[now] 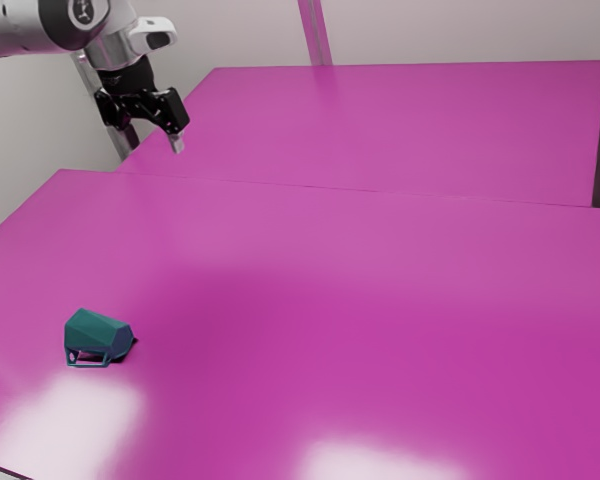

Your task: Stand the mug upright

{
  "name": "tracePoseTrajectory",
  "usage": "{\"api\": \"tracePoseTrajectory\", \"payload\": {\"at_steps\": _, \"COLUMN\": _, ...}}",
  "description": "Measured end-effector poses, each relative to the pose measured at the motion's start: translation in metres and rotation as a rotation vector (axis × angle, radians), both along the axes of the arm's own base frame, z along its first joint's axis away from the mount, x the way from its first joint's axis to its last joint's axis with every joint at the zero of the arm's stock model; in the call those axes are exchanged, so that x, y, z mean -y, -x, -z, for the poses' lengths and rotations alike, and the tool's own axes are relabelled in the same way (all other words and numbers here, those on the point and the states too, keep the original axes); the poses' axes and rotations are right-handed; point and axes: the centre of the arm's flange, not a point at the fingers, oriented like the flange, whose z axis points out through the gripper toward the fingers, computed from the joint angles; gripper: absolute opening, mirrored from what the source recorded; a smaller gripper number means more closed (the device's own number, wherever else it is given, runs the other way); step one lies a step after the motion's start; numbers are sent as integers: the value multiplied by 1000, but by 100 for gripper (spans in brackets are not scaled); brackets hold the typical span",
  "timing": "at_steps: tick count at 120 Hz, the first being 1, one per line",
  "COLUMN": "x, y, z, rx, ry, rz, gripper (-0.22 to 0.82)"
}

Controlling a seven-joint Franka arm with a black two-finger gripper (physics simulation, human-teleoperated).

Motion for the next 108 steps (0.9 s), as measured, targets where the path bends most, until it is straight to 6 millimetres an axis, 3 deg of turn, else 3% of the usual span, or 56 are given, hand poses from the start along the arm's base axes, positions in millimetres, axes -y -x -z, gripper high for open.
{"api": "tracePoseTrajectory", "payload": {"at_steps": 37, "x": -6, "y": -1, "z": 4, "rx": 24, "ry": -12, "rz": -13, "gripper": 60}}
{"api": "tracePoseTrajectory", "payload": {"at_steps": 54, "x": -18, "y": 36, "z": 15, "rx": 28, "ry": -3, "rz": -55, "gripper": 60}}
{"api": "tracePoseTrajectory", "payload": {"at_steps": 59, "x": -31, "y": 43, "z": 18, "rx": 40, "ry": 7, "rz": -85, "gripper": 60}}
{"api": "tracePoseTrajectory", "payload": {"at_steps": 76, "x": -102, "y": 63, "z": 44, "rx": 99, "ry": 80, "rz": -227, "gripper": 60}}
{"api": "tracePoseTrajectory", "payload": {"at_steps": 99, "x": -152, "y": 60, "z": 85, "rx": 263, "ry": 312, "rz": -334, "gripper": 60}}
{"api": "tracePoseTrajectory", "payload": {"at_steps": 108, "x": -172, "y": 65, "z": 110, "rx": 310, "ry": 412, "rz": -370, "gripper": 60}}
